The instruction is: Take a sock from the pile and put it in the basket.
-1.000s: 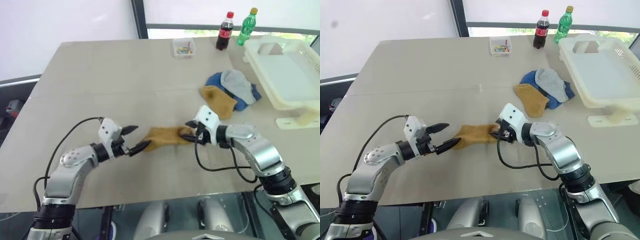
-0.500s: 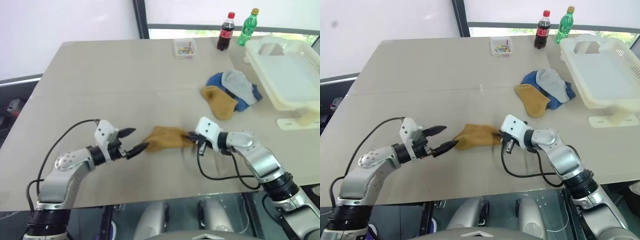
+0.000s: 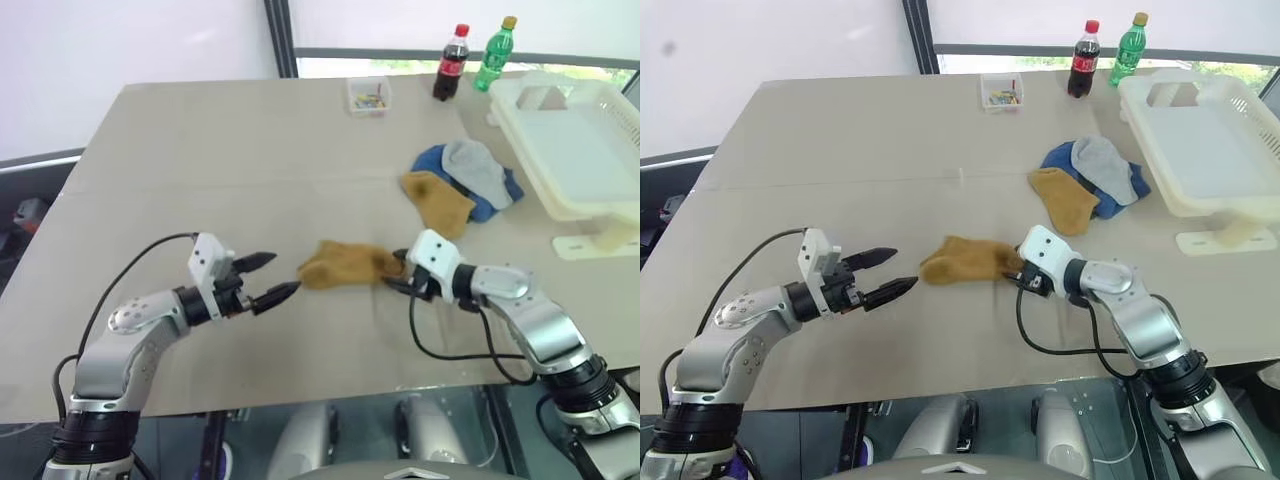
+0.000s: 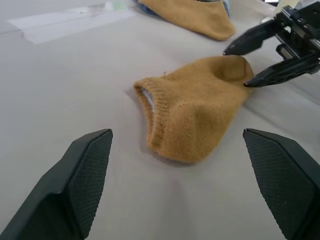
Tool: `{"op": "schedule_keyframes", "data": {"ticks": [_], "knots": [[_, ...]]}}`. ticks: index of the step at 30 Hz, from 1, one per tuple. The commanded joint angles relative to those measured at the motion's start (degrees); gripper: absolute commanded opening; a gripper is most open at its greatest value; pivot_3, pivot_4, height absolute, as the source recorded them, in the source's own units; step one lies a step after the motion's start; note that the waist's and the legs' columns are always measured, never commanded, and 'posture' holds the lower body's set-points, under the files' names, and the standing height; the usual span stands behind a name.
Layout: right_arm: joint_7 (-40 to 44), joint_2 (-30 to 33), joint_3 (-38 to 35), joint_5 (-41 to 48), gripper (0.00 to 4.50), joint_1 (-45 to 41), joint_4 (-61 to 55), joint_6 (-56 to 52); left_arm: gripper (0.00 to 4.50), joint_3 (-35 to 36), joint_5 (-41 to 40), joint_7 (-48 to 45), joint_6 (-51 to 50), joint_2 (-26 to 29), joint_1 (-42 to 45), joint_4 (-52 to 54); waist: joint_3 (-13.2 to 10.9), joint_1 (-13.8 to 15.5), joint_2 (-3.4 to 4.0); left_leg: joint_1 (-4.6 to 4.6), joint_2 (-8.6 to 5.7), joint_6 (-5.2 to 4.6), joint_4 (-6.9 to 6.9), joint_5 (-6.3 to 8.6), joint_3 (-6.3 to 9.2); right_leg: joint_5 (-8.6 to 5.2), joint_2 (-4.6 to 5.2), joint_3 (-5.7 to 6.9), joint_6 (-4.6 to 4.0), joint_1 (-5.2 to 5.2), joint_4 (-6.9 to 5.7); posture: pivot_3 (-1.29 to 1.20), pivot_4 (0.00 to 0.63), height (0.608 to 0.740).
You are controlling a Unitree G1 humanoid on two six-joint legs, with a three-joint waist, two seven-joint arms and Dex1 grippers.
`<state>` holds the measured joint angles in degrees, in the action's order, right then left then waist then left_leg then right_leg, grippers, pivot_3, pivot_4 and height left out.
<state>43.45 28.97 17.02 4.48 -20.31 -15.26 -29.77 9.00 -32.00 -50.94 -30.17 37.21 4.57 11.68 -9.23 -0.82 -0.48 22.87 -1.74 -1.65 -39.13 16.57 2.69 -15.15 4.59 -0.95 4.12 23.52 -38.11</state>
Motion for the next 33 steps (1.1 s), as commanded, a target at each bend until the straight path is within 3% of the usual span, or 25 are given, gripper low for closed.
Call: {"op": "schedule_keyframes", "data": {"ticks": [1, 8, 9, 11, 15, 18, 19, 23, 29, 33], "knots": [[-0.1, 0.2, -0.4, -0.1, 2.69, 0.0, -2.3, 1.4, 4.50, 0.0, -3.4, 2.0, -6.1, -0.7, 1.3, 1.2, 0.0, 0.0, 0.00, 0.00, 0.00, 0.00, 0.00, 0.00, 0.00, 0.00, 0.00, -0.01, 0.00, 0.00, 0.00, 0.00, 0.150, 0.740], [2.0, 2.7, -3.4, 2.7, 2.69, 4.0, -7.4, 5.1, 4.50, -2.6, -4.7, 9.4, -17.6, -4.4, 5.1, 1.1, 0.0, 0.3, 0.00, 0.00, -0.01, 0.00, -0.02, 0.00, 0.01, 0.00, 0.01, 0.01, 0.00, -0.01, 0.00, 0.00, 0.150, 0.740], [2.4, 3.4, -4.0, 3.2, 2.76, 5.1, -8.5, 5.8, 3.99, -3.0, -4.5, 10.7, -18.9, -5.3, 6.1, 0.2, 0.0, 0.4, 0.00, 0.00, -0.02, 0.00, -0.06, 0.00, 0.02, 0.00, 0.02, 0.02, 0.00, -0.03, -0.01, 0.00, 0.150, 0.740], [2.6, 4.4, -5.4, 4.3, 2.76, 7.2, -10.5, 6.4, 3.46, -4.2, -3.7, 11.7, -19.8, -6.6, 7.6, -1.1, 0.0, 0.4, -0.02, -0.01, -0.04, -0.01, -0.11, 0.00, 0.02, 0.00, 0.03, 0.01, 0.01, -0.05, -0.03, 0.00, 0.150, 0.740], [2.3, 6.5, -10.4, 6.6, 2.76, 12.3, -14.8, 5.7, 1.51, -5.8, -3.1, 11.7, -20.5, -7.9, 9.3, -3.0, 0.0, 0.3, -0.01, -0.04, -0.04, 0.00, -0.10, 0.00, 0.04, 0.00, 0.01, 0.03, 0.01, -0.14, -0.03, 0.00, 0.150, 0.740], [2.4, 8.1, -13.9, 8.6, 2.76, 15.3, -17.1, 4.5, 0.30, -5.6, -3.4, 11.5, -20.6, -8.2, 10.1, -4.3, 0.0, 0.3, -0.01, -0.05, -0.04, 0.00, -0.10, 0.00, 0.04, 0.00, 0.02, 0.03, 0.01, -0.15, -0.03, 0.00, 0.150, 0.740], [2.4, 8.6, -15.0, 9.1, 3.01, 16.5, -17.7, 4.4, 0.03, -5.5, -3.5, 11.3, -20.5, -8.3, 10.3, -4.7, 0.0, 0.3, -0.01, -0.05, -0.04, 0.00, -0.10, 0.00, 0.04, 0.00, 0.02, 0.02, 0.01, -0.15, -0.03, 0.00, 0.150, 0.740], [2.1, 9.5, -18.5, 11.4, 4.34, 21.0, -21.2, 4.5, 0.00, -4.3, -4.3, 10.3, -20.2, -8.5, 11.3, -6.0, 0.0, 0.4, -0.02, -0.12, -0.03, -0.01, -0.11, 0.00, 0.07, 0.00, 0.01, 0.05, 0.01, -0.22, -0.02, 0.00, 0.150, 0.740], [-1.4, 7.9, -22.0, 13.6, 4.43, 24.8, -25.4, 2.5, 0.00, 4.0, -15.0, 4.0, -24.3, -6.1, 14.2, -5.7, 0.0, 0.3, -0.03, -0.11, 0.00, 0.00, -0.13, 0.00, 0.08, 0.00, 0.00, 0.05, 0.01, -0.23, -0.03, 0.00, 0.150, 0.740], [-3.5, 7.7, -23.7, 14.1, 4.43, 27.8, -27.6, 1.8, 0.00, 5.7, -11.6, -9.2, -17.6, 6.0, 17.2, -13.0, 0.0, 0.0, -0.02, -0.12, -0.01, 0.00, -0.12, 0.00, 0.07, 0.00, -0.02, 0.05, 0.00, -0.21, -0.04, 0.00, 0.150, 0.740]]}}
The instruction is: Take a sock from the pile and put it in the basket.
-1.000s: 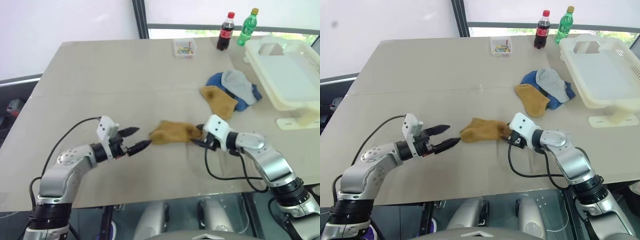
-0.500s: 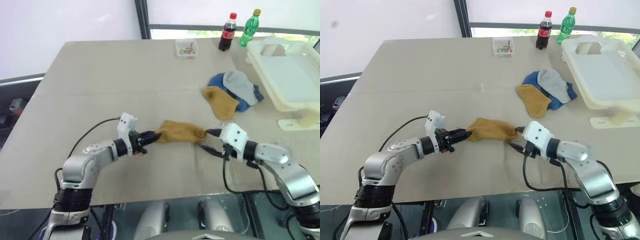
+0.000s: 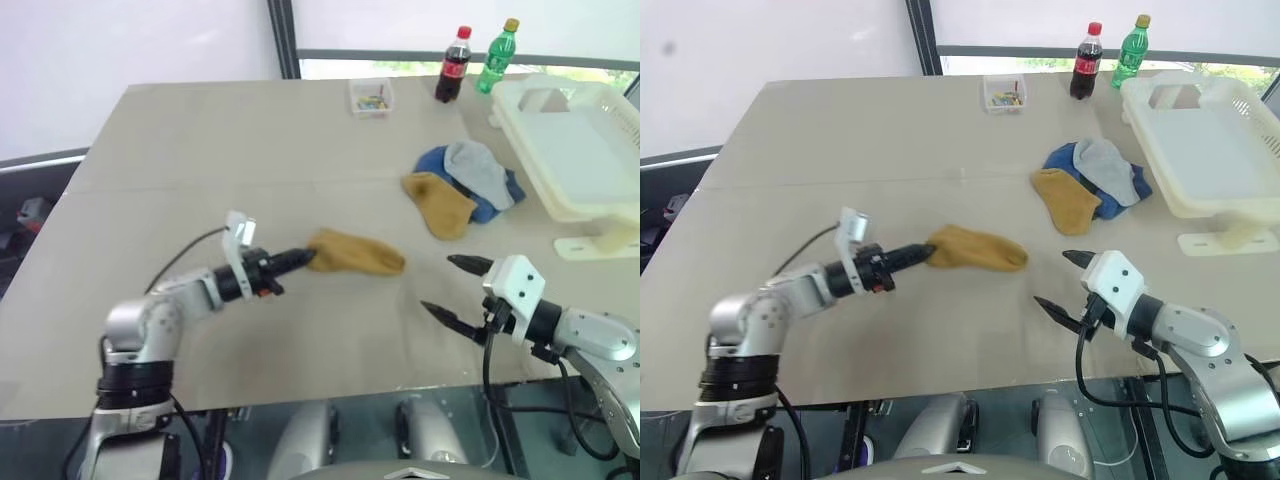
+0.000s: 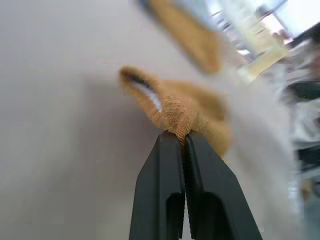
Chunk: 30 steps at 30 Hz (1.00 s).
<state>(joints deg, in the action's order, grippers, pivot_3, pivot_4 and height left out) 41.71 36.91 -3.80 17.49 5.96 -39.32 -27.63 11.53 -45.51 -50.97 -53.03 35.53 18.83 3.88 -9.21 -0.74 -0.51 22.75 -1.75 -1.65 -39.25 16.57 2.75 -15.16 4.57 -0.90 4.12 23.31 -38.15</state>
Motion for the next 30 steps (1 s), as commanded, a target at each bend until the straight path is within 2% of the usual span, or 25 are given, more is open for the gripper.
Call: {"op": "schedule_keyframes", "data": {"ticks": [1, 3, 5, 7, 11, 14, 18, 20, 22, 26, 29, 30], "knots": [[-2.1, -0.3, -3.2, 1.1, 4.43, 2.1, -3.9, -0.3, 0.00, 3.1, 3.2, -12.3, 7.2, 10.9, 5.1, -8.5, 0.0, 0.0, 0.00, 0.00, 0.01, 0.00, 0.04, 0.00, -0.01, 0.00, -0.05, -0.02, 0.00, 0.02, 0.02, 0.00, 0.150, 0.740], [-2.6, -0.2, -3.7, 1.3, 4.43, 3.3, -4.3, -0.1, 0.00, 1.6, 4.1, -19.0, 8.6, 16.6, 9.2, -12.3, 0.0, 0.0, -0.01, -0.01, 0.00, 0.03, 0.03, -0.02, 0.02, -0.01, -0.14, 0.01, -0.01, 0.02, 0.00, 0.00, 0.150, 0.740], [-2.9, 0.0, -3.9, 1.4, 4.43, 3.8, -4.4, 0.0, 0.00, -0.6, 3.0, -24.1, 6.4, 19.9, 13.7, -12.3, 0.0, 0.2, -0.01, -0.03, -0.02, 0.01, 0.02, -0.01, 0.02, -0.01, -0.11, 0.02, -0.01, -0.04, 0.04, 0.00, 0.150, 0.740], [-3.3, 0.0, -4.0, 1.4, 4.43, 3.9, -4.5, 0.0, 0.00, -3.9, 2.8, -25.9, 3.4, 21.0, 18.4, -10.5, 0.0, 0.6, -0.03, -0.03, -0.07, -0.02, -0.01, 0.00, 0.08, -0.01, -0.06, 0.10, 0.00, -0.11, 0.14, 0.00, 0.150, 0.740], [-4.4, -0.2, -4.5, 1.3, 4.43, 4.5, -5.2, -0.2, 0.00, -15.8, 10.8, -22.3, 2.9, 19.9, 21.2, -1.9, 0.0, 0.5, -0.02, -0.02, -0.10, -0.06, -0.05, 0.02, 0.11, -0.01, -0.05, 0.10, 0.01, -0.19, 0.15, 0.00, 0.150, 0.740], [-5.3, -0.2, -4.6, 1.2, 4.43, 4.7, -5.7, -0.6, 0.00, -22.9, 14.0, -17.9, 1.1, 15.4, 20.5, 2.6, 0.0, 0.0, -0.02, -0.01, -0.04, -0.05, -0.04, 0.01, 0.08, -0.01, -0.10, 0.05, 0.01, -0.17, 0.09, 0.00, 0.150, 0.740], [-7.0, -0.3, -4.9, 1.0, 4.43, 5.5, -7.1, -1.6, 0.00, -35.4, 21.0, -12.0, -3.5, 6.8, 22.0, 1.0, 0.0, -0.1, -0.03, -0.05, -0.02, -0.07, -0.08, 0.02, 0.06, -0.01, -0.17, 0.01, 0.01, -0.17, 0.02, 0.00, 0.150, 0.740], [-7.9, -0.6, -5.5, 1.4, 4.43, 6.3, -8.3, -2.3, 0.00, -36.1, 20.7, -9.0, -5.8, -0.5, 23.9, -3.8, 0.0, 0.2, -0.06, -0.05, -0.04, -0.08, -0.10, 0.02, 0.05, -0.01, -0.16, -0.01, 0.01, -0.17, -0.02, 0.00, 0.150, 0.740], [-8.7, -0.5, -5.9, 1.4, 4.43, 7.0, -9.4, -3.2, 0.00, -37.2, 22.8, -7.5, -2.3, -5.6, 24.6, -7.3, 0.0, 0.4, -0.09, 0.04, -0.04, -0.11, -0.23, 0.03, 0.12, -0.01, -0.15, 0.08, 0.02, -0.17, -0.06, 0.00, 0.150, 0.740], [-10.0, -0.7, -5.7, 1.9, 4.43, 7.4, -11.0, -4.9, 0.00, -37.0, 23.4, -7.8, 0.3, -11.4, 25.2, -9.8, 0.0, 0.0, -0.09, 0.01, -0.06, -0.08, -0.25, 0.02, 0.09, -0.01, -0.14, 0.04, 0.02, -0.17, -0.07, 0.00, 0.150, 0.740], [-11.8, -2.3, -4.9, 4.3, 4.50, 6.8, -12.1, -8.6, 0.92, -34.9, 22.2, -8.5, 0.1, -11.6, 23.8, -7.5, 0.0, -0.3, -0.07, -0.03, -0.02, -0.07, -0.21, 0.01, 0.08, -0.01, -0.19, -0.04, 0.02, -0.14, -0.11, 0.00, 0.150, 0.740], [-12.5, -2.8, -4.4, 5.0, 4.50, 6.2, -12.4, -9.9, 1.36, -33.1, 21.1, -8.5, -0.3, -11.4, 23.3, -6.5, 0.0, -0.3, -0.06, -0.04, 0.01, -0.06, -0.20, 0.01, 0.10, -0.01, -0.21, -0.05, 0.01, -0.13, -0.12, 0.00, 0.150, 0.740]]}}
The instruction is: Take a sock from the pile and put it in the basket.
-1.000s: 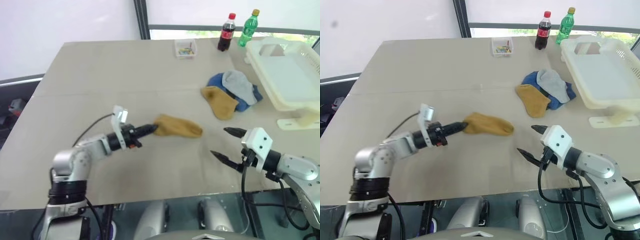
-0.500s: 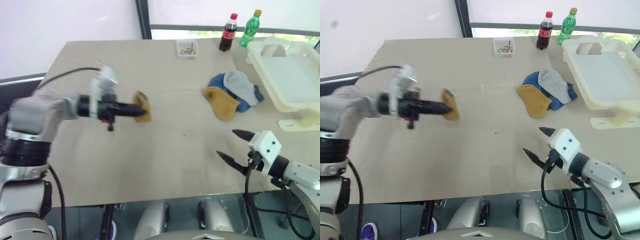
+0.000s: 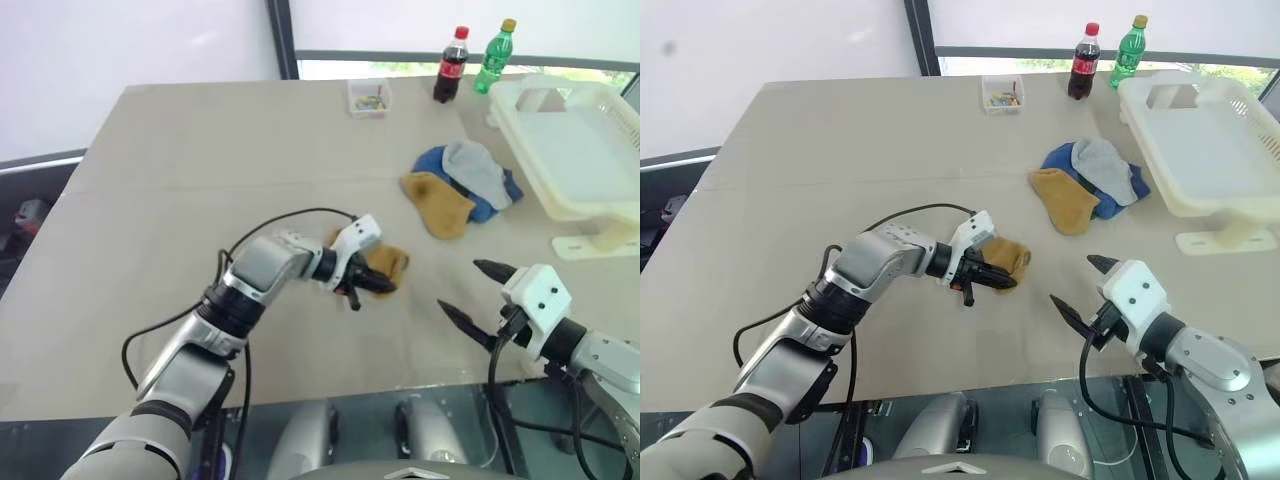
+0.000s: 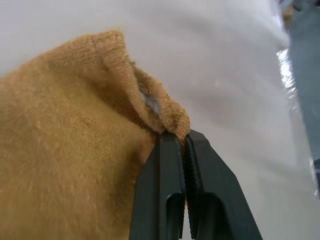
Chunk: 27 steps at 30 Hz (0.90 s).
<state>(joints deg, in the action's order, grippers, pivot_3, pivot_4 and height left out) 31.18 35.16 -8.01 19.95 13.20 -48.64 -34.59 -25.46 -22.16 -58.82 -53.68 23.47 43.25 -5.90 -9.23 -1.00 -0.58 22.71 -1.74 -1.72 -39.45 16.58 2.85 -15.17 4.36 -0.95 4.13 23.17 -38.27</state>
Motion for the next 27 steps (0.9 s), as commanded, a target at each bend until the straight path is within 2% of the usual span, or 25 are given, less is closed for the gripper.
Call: {"op": "schedule_keyframes", "data": {"ticks": [1, 2, 5, 8, 11, 17, 20, 22, 23, 24, 26, 27], "knots": [[-2.6, -1.6, 0.3, 3.3, 4.50, -1.7, -3.4, -4.3, 1.83, 5.8, -3.3, -0.9, 0.5, 1.0, -1.7, 4.2, 0.0, 0.0, 0.01, -0.02, 0.01, 0.00, 0.01, 0.00, 0.00, 0.00, -0.01, -0.03, 0.00, 0.01, -0.02, 0.00, 0.150, 0.740], [-4.2, -2.5, 1.0, 4.0, 4.50, -3.1, -3.4, -6.8, 2.28, 8.4, -4.7, -1.7, 1.7, 1.9, -2.7, 5.6, 0.0, 0.0, 0.01, -0.02, 0.01, 0.00, 0.01, 0.00, 0.01, 0.00, 0.00, -0.03, 0.00, 0.01, -0.03, 0.00, 0.150, 0.740], [-7.8, -5.3, 3.9, 4.9, 4.50, -9.0, -0.9, -12.7, 2.28, 15.5, -7.9, -3.7, 3.2, 5.7, -4.8, 7.1, 0.0, 0.0, 0.02, -0.04, 0.02, 0.02, -0.02, -0.01, -0.01, 0.00, 0.02, -0.08, -0.01, 0.06, -0.13, 0.00, 0.150, 0.740], [-10.5, -7.6, 7.9, 3.3, 4.50, -16.0, 4.7, -16.3, 2.28, 18.1, -4.3, -1.5, 9.5, 7.8, -4.6, 2.5, 0.0, 0.2, 0.02, -0.08, -0.01, 0.05, -0.03, -0.03, -0.01, 0.00, 0.04, -0.08, -0.01, 0.09, -0.19, 0.00, 0.150, 0.740], [-12.4, -10.5, 12.1, 1.9, 4.50, -22.6, 10.1, -18.4, 2.28, 16.3, 3.6, 4.8, 20.1, 5.0, -1.6, -8.2, 0.0, 0.8, 0.02, -0.15, -0.10, 0.08, -0.03, -0.05, -0.01, 0.00, 0.09, -0.07, -0.01, 0.04, -0.24, 0.00, 0.150, 0.740], [-13.7, -12.6, 15.9, -1.0, 4.50, -26.4, 19.3, -18.9, 2.28, 13.5, 11.7, 11.5, 29.4, -4.1, 4.3, -25.9, 0.0, 1.7, -0.02, 0.27, -0.42, 0.05, -0.03, -0.04, 0.03, 0.00, 0.21, 0.00, -0.01, 0.28, -0.11, 0.00, 0.150, 0.740], [-14.4, -13.8, 15.6, -2.1, 3.74, -27.3, 23.7, -18.0, 2.34, 13.1, 13.3, 12.1, 31.9, -7.4, 4.6, -29.7, 0.1, 1.5, -0.02, 0.30, -0.53, 0.05, -0.03, -0.04, 0.00, 0.00, 0.25, -0.03, -0.01, 0.37, -0.17, 0.00, 0.150, 0.740], [-13.7, -13.4, 15.6, -2.3, 2.75, -27.2, 24.5, -18.1, 1.75, 13.7, 13.5, 12.6, 31.7, -8.5, 4.0, -29.6, 0.1, 1.1, -0.04, 0.22, -0.50, 0.05, -0.03, -0.04, -0.01, 0.00, 0.24, -0.04, 0.00, 0.34, -0.24, 0.00, 0.150, 0.740], [-13.1, -12.9, 15.7, -2.2, 2.44, -27.0, 24.5, -18.0, 1.53, 14.4, 12.9, 12.5, 30.9, -8.8, 3.3, -28.4, 0.1, 0.9, -0.03, 0.20, -0.50, 0.05, -0.02, -0.05, -0.01, 0.00, 0.24, -0.05, 0.00, 0.33, -0.26, 0.00, 0.150, 0.740], [-12.5, -12.6, 15.7, -2.1, 1.96, -26.8, 24.4, -17.9, 1.10, 14.9, 12.5, 12.4, 30.3, -9.0, 2.8, -27.4, 0.1, 0.7, -0.04, 0.20, -0.50, 0.05, -0.03, -0.05, -0.01, 0.00, 0.24, -0.05, 0.00, 0.33, -0.29, 0.00, 0.150, 0.740], [-9.8, -9.7, 17.1, -3.3, 0.97, -26.4, 24.8, -15.0, 0.10, 15.9, 10.1, 10.9, 25.1, -7.4, -1.1, -18.8, 0.1, 0.1, -0.03, 0.17, -0.49, 0.05, -0.03, -0.05, -0.01, 0.00, 0.24, -0.07, 0.00, 0.33, -0.33, 0.00, 0.150, 0.740], [-7.5, -7.8, 18.1, -4.1, 0.40, -26.3, 25.0, -12.3, 0.00, 16.9, 8.3, 11.4, 20.1, -6.3, -3.7, -12.8, 0.1, -0.2, -0.03, 0.15, -0.45, 0.04, -0.03, -0.04, -0.03, 0.00, 0.24, -0.11, 0.00, 0.33, -0.35, 0.00, 0.150, 0.740]]}}
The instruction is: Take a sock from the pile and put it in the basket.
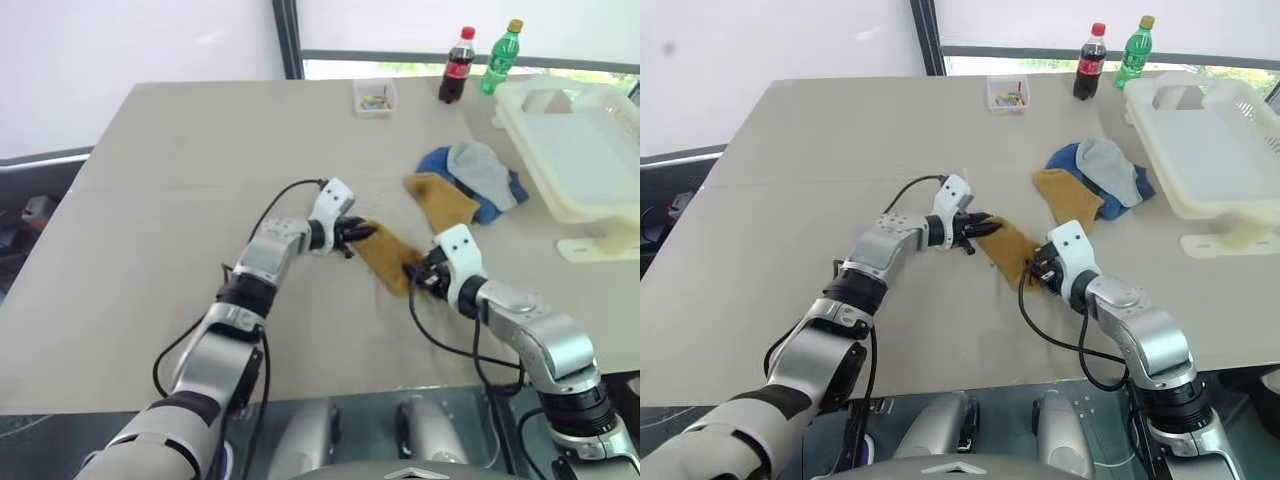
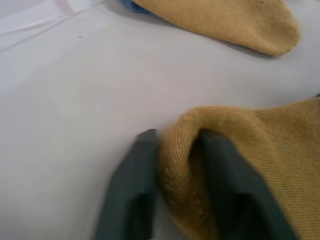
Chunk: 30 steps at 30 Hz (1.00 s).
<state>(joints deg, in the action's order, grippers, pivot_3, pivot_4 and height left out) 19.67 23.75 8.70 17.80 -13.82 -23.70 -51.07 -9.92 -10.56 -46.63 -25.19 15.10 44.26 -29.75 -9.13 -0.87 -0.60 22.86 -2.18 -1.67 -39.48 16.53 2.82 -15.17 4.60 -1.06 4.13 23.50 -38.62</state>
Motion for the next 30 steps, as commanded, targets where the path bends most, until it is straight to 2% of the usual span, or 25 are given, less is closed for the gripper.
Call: {"op": "schedule_keyframes", "data": {"ticks": [1, 7, 12, 16, 24, 26, 27, 28, 30], "knots": [[6.5, 5.5, 2.6, -2.8, 0.04, 0.8, 0.2, 7.3, 0.00, 2.3, -4.5, 0.1, -12.8, 3.1, -6.9, 16.5, 0.0, -0.5, 0.00, 0.00, 0.09, 0.00, 0.00, 0.00, -0.01, 0.00, -0.01, -0.04, 0.00, 0.02, 0.01, 0.00, 0.150, 0.740], [19.9, 12.4, 5.5, -3.6, 0.04, 0.5, 2.1, 19.6, 0.00, 12.9, -13.7, 10.4, -37.6, 5.6, -18.0, 45.6, 0.0, -1.4, -0.02, -0.05, 0.24, -0.01, 0.00, 0.01, 0.02, 0.00, -0.07, -0.10, 0.01, 0.03, -0.07, 0.00, 0.150, 0.740], [27.5, 14.8, 6.9, -3.0, 0.04, -1.5, 3.5, 22.3, 0.00, 18.7, -20.3, 13.2, -45.1, 6.0, -29.9, 61.1, 0.0, -1.4, -0.01, -0.17, 0.32, 0.02, 0.00, 0.00, -0.05, 0.00, -0.09, -0.22, 0.01, 0.02, -0.13, 0.00, 0.150, 0.740], [29.9, 15.8, 7.6, -5.3, 0.04, -2.9, 4.8, 24.6, 0.00, 21.5, -22.7, 15.1, -47.0, 7.8, -37.7, 67.8, 0.0, -0.7, -0.02, -0.18, 0.34, 0.04, 0.00, 0.00, -0.03, 0.00, -0.07, -0.21, 0.00, 0.01, -0.13, 0.00, 0.150, 0.740], [32.8, 15.6, 9.1, -8.9, 0.04, -6.2, 10.3, 28.9, 0.00, 15.0, -20.3, 21.8, -42.0, 5.4, -41.7, 67.5, 0.0, 0.7, -0.03, -0.19, 0.26, 0.08, 0.01, -0.01, -0.03, 0.01, 0.01, -0.20, -0.02, 0.00, -0.13, 0.00, 0.150, 0.740], [34.5, 16.2, 8.7, -8.6, 0.68, -6.3, 10.6, 29.6, 0.00, 14.7, -19.7, 24.0, -41.0, 3.6, -41.8, 66.6, 0.0, 0.7, -0.02, -0.19, 0.27, 0.08, 0.04, 0.00, -0.02, 0.01, 0.01, -0.19, -0.03, 0.01, -0.11, 0.00, 0.150, 0.740], [35.3, 16.7, 8.5, -8.7, 0.93, -6.2, 10.8, 30.1, 0.64, 14.6, -19.8, 24.6, -40.8, 2.6, -41.9, 66.2, 0.0, 0.7, -0.03, -0.18, 0.27, 0.08, 0.06, 0.00, -0.03, 0.01, 0.01, -0.19, -0.03, 0.01, -0.09, 0.00, 0.150, 0.740], [36.1, 17.2, 8.4, -8.7, 1.36, -6.0, 10.8, 30.6, 0.90, 14.5, -19.8, 25.1, -40.2, 2.1, -42.0, 66.0, 0.0, 0.7, -0.03, -0.17, 0.27, 0.08, 0.06, 0.00, -0.02, 0.01, 0.01, -0.19, -0.03, 0.01, -0.08, 0.00, 0.150, 0.740], [36.7, 17.7, 7.6, -8.1, 2.40, -5.4, 9.9, 30.7, 1.86, 14.8, -19.8, 26.2, -39.2, 0.7, -42.5, 66.1, 0.0, 0.6, -0.02, -0.17, 0.28, 0.08, 0.06, 0.00, -0.02, 0.01, 0.01, -0.18, -0.03, 0.00, -0.05, 0.00, 0.150, 0.740]]}}
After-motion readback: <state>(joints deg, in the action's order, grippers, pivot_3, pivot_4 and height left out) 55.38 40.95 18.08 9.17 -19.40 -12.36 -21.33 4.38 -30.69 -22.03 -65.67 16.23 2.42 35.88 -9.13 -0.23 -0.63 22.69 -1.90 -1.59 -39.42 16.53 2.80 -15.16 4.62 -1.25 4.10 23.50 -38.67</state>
